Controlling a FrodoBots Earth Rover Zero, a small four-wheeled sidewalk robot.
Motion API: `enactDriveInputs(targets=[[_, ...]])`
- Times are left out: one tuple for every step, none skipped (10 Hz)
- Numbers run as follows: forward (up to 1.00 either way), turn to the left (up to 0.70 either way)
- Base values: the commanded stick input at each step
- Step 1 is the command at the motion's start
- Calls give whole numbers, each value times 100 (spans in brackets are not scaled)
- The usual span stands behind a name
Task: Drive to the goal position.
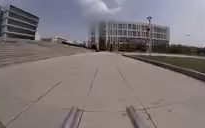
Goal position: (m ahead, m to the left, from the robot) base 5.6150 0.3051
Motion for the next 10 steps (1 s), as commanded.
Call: enactDriveInputs(targets=[[70, 0], [70, 0], [70, 0], [70, 0], [70, 0], [70, 0], [70, 0], [70, 0], [70, 0], [70, 0]])
